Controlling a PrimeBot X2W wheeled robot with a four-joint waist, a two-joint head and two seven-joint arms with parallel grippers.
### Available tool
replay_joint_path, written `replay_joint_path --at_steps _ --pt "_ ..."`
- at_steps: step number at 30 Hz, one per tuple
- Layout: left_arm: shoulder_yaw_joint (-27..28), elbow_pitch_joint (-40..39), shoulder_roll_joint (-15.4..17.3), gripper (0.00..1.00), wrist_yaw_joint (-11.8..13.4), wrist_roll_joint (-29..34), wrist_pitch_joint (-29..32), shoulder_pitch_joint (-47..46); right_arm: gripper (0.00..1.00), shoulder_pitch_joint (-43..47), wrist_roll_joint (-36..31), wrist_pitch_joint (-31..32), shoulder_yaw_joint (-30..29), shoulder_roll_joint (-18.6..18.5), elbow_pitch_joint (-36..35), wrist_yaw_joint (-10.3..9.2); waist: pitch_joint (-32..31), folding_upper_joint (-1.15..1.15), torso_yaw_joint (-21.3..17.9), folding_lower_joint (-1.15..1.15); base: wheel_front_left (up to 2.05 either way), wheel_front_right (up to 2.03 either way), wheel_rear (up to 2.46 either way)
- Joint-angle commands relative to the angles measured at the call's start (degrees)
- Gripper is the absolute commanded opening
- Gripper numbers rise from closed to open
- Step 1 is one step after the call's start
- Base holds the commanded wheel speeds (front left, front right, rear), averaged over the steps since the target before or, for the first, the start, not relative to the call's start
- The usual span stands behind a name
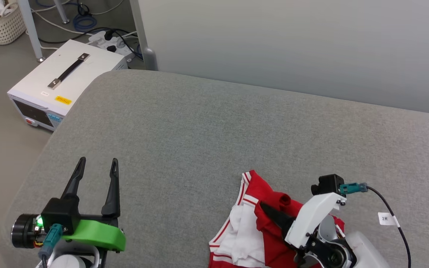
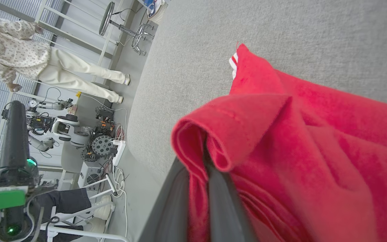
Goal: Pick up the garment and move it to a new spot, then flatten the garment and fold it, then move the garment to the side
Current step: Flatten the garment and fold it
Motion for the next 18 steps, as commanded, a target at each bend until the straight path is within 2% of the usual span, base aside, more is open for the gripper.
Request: replay_joint_path --at_steps 1,4,5,6,7,11,18 --pt "0.21 0.07 -0.35 1.00 -0.33 0.51 -0.33 0.63 0.00 -1.71 0.44 -0.92 0.79 -0.10 1.86 0.03 0.58 0.00 0.93 0.00 0.00 0.00 0.00" --pt "0.34 0.24 -0.62 1.00 -0.50 0.67 -0.33 0.45 0.00 -4.18 0.59 -2.82 2.65 -0.10 6.96 0.03 0.97 0.00 1.61 0.00 0.00 0.00 0.00" --pt "0.38 0.32 -0.70 1.00 -0.56 0.75 -0.33 0.40 0.37 -4.98 0.53 -3.43 3.50 -0.10 8.45 0.03 1.02 0.00 1.75 0.00 0.00 0.00 0.00" --pt "0.42 0.39 -0.77 1.00 -0.60 0.80 -0.33 0.37 0.91 -5.56 0.45 -4.02 4.13 -0.10 9.48 0.03 1.07 0.00 1.85 0.00 0.00 0.00 0.00" --pt "0.51 0.48 -0.86 1.00 -0.64 0.84 -0.33 0.34 1.00 -6.16 0.76 -4.56 4.94 -0.10 10.53 0.03 1.10 0.00 1.94 0.00 0.00 0.00 0.00" --pt "0.85 0.87 -1.17 1.00 -0.77 1.00 -0.33 0.50 1.00 -8.17 2.69 -6.03 8.46 -0.10 11.86 0.03 0.83 0.00 1.69 0.00 0.00 0.00 0.00" --pt "0.71 1.70 -1.54 1.00 -1.09 1.39 -0.33 0.91 1.00 -10.29 8.97 -6.66 13.45 -0.10 9.68 0.03 -0.31 0.00 0.04 0.00 0.00 0.00 0.00"
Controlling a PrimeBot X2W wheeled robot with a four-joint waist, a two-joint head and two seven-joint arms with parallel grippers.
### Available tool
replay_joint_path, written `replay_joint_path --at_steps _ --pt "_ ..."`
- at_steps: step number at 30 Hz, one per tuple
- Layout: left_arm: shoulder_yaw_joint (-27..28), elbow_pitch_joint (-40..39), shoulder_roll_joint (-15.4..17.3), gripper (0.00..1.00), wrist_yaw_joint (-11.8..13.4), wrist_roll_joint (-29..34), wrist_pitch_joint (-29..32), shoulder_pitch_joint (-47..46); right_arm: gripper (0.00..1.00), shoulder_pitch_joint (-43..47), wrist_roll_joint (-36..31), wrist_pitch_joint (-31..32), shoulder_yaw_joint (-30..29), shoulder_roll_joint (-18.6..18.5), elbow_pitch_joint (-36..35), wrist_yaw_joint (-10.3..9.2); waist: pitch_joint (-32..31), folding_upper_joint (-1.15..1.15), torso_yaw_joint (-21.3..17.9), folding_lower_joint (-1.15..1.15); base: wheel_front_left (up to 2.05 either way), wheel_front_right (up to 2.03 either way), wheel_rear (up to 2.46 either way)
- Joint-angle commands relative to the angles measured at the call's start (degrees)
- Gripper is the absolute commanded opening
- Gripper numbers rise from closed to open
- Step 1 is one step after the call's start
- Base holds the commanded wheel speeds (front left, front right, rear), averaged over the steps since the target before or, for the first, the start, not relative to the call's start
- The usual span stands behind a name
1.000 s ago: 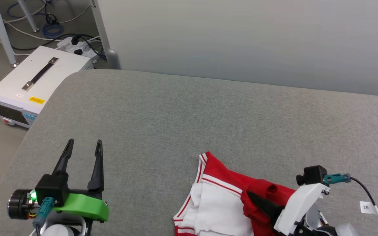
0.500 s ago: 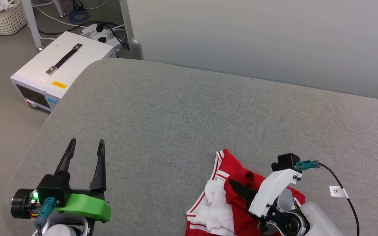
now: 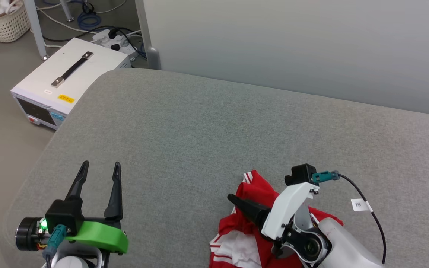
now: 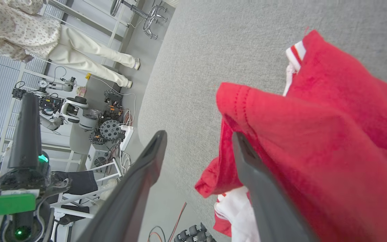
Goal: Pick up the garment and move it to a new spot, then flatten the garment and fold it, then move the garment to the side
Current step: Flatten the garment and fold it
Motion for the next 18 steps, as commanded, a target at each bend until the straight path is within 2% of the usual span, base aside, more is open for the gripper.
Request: replay_joint_path --at_steps 1,4,9,18 --pt "-0.14 0.18 -0.34 1.00 -0.35 0.54 -0.34 0.94 1.00 -1.33 0.19 -0.58 0.34 -0.24 -0.08 0.03 -0.60 0.00 -0.88 0.00 0.00 0.00 0.00" --pt "-0.53 0.16 -0.41 1.00 -0.54 0.61 -0.34 1.01 1.00 -2.46 -1.08 -0.53 0.56 -0.24 0.02 0.03 -0.89 0.00 -1.85 0.00 0.00 0.00 0.00" --pt "-1.79 0.06 -0.70 1.00 -0.91 0.45 -0.34 0.96 1.00 -4.58 -9.05 -0.11 -1.09 -1.42 -2.97 0.03 -1.21 0.00 -3.81 0.00 0.00 0.00 0.00" --pt "-3.57 -0.39 -2.28 1.00 -1.33 -2.16 -0.34 0.51 1.00 -3.68 -27.86 -2.68 -6.63 -12.75 -14.86 0.03 -1.17 0.00 -7.18 0.00 0.00 0.00 0.00"
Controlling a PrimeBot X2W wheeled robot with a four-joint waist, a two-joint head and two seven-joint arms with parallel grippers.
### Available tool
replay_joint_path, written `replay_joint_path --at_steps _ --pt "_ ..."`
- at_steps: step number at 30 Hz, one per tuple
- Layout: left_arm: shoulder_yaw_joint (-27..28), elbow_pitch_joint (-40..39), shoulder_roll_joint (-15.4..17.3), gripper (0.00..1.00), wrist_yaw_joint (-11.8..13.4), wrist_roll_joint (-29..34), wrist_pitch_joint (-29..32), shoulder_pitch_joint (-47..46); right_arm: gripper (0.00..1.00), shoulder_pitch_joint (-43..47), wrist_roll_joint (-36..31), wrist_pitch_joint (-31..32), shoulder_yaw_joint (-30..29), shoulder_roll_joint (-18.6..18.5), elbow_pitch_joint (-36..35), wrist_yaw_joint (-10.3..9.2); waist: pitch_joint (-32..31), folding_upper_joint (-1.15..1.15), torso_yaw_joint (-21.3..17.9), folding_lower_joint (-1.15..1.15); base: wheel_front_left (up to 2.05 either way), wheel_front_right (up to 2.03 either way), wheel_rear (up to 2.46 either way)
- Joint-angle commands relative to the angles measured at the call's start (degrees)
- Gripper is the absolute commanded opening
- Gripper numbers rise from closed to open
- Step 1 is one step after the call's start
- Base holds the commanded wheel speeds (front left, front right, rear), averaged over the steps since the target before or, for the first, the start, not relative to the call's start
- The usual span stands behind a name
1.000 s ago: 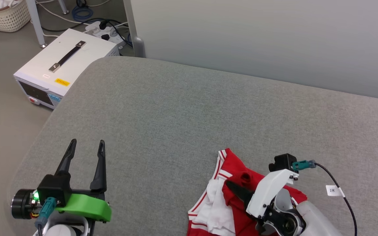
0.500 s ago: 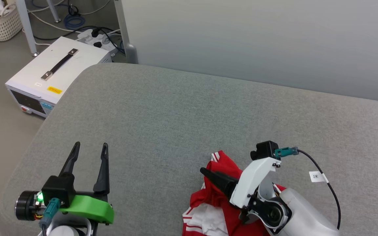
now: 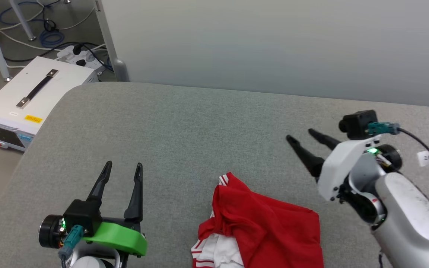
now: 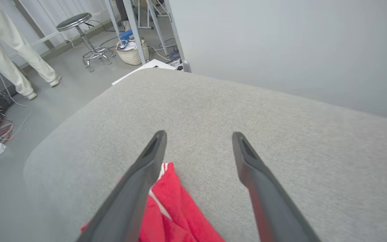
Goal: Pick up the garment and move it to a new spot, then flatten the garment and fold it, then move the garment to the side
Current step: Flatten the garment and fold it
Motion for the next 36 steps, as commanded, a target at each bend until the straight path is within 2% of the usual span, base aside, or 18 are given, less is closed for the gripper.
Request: replay_joint_path --at_steps 1,6,10,17,21,26,28,36 --pt "-0.26 -0.14 -0.40 1.00 -0.36 -0.79 -0.33 0.31 1.00 1.24 -2.83 -1.44 -1.54 -1.95 -1.31 0.02 0.09 0.00 -1.07 0.00 0.00 0.00 0.00" --pt "-0.96 -0.51 -0.74 1.00 -0.46 -1.46 -0.33 -0.13 1.00 5.50 -11.48 -6.47 -6.58 -7.33 -6.40 0.02 0.81 0.00 -2.54 0.00 0.00 0.00 0.00" --pt "-1.38 -0.52 -1.16 1.00 -0.51 -2.53 -0.33 -0.16 1.00 10.14 -14.84 -10.32 -12.88 -8.06 -9.94 0.02 1.58 0.00 -3.42 0.00 0.00 0.00 0.00" --pt "-2.46 -0.17 -1.84 1.00 -0.56 -4.52 -0.33 0.03 1.00 18.40 -21.56 -15.56 -23.22 -4.24 -17.48 0.02 3.16 0.00 -4.55 0.00 0.00 0.00 0.00" --pt "-3.07 0.04 -1.68 1.00 -0.58 -4.61 -0.33 0.37 1.00 23.54 -24.45 -18.20 -27.72 0.88 -21.66 0.02 3.70 0.00 -5.02 0.00 0.00 0.00 0.00" --pt "-2.63 0.49 -2.09 1.00 -0.58 -7.61 -0.33 1.06 1.00 28.04 -26.27 -20.85 -29.82 5.83 -23.33 0.02 3.90 0.00 -5.38 0.00 0.00 0.00 0.00" --pt "-2.68 0.70 -2.05 1.00 -0.58 -6.97 -0.33 1.24 1.00 28.75 -25.33 -21.37 -30.73 7.80 -22.95 0.02 3.89 0.00 -5.47 0.00 0.00 0.00 0.00" --pt "-3.50 1.26 -2.16 1.00 -0.59 -5.70 -0.33 1.03 1.00 28.95 -25.93 -22.14 -30.39 9.30 -21.65 0.02 3.77 0.00 -5.32 0.00 0.00 0.00 0.00"
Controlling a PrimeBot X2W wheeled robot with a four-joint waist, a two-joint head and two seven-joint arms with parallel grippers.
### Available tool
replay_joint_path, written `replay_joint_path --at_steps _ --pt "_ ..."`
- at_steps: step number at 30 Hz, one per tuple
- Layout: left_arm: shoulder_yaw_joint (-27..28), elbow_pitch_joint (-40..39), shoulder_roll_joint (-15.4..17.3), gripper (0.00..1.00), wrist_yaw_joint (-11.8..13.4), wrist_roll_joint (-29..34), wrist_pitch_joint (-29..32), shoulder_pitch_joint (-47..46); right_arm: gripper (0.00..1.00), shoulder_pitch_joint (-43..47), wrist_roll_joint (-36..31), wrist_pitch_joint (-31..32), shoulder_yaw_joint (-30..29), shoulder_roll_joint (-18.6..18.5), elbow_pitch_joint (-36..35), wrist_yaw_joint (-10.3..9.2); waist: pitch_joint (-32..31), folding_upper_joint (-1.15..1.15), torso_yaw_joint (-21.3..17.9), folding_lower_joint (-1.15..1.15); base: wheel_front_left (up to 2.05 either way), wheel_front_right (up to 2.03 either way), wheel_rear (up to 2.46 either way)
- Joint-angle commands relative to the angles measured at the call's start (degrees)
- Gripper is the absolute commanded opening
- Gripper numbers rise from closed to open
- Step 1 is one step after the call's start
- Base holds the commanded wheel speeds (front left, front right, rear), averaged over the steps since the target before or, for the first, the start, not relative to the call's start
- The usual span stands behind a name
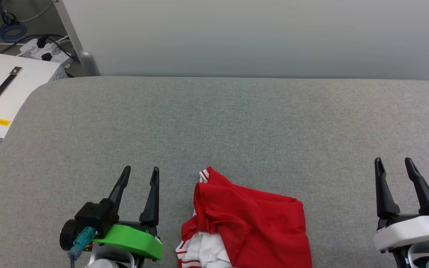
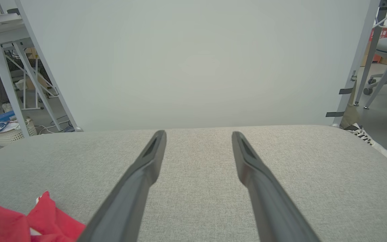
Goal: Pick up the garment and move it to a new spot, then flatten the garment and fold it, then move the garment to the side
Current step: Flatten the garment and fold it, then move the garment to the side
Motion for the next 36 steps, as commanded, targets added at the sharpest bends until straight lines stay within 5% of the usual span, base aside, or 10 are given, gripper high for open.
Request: replay_joint_path --at_steps 1,9,16,23,29,36 --pt "-0.01 0.06 -0.14 1.00 -0.16 0.43 -0.34 0.74 1.00 0.34 -0.18 -0.41 0.14 0.14 0.24 0.01 -0.05 0.00 0.03 0.00 0.00 0.00 0.00" --pt "-0.32 -0.07 0.02 1.00 -0.16 1.16 -0.34 0.37 1.00 1.13 3.99 7.60 2.36 -0.53 -0.05 0.01 0.30 0.00 0.42 0.00 0.00 0.00 0.00" --pt "-0.43 0.40 0.25 1.00 -0.16 1.02 -0.34 -0.04 1.00 2.02 11.35 33.29 7.78 -2.95 -5.68 0.01 1.37 0.00 0.93 0.00 0.00 0.00 0.00" --pt "-1.59 0.49 0.30 1.00 -0.16 1.48 -0.34 -1.76 1.00 2.52 13.26 54.72 7.77 0.09 -8.50 0.01 3.90 0.00 2.49 0.00 0.00 0.00 0.00" --pt "-2.03 0.73 0.33 1.00 -0.16 1.51 -0.34 -3.24 1.00 0.33 10.82 60.41 7.96 1.83 -5.52 0.01 6.39 0.00 4.38 0.00 0.00 0.00 0.00" --pt "-3.09 1.18 0.25 1.00 -0.16 1.47 -0.34 -4.93 1.00 -1.41 8.53 59.25 6.77 2.65 -0.85 0.01 8.57 0.00 7.05 0.00 0.00 0.00 0.00"
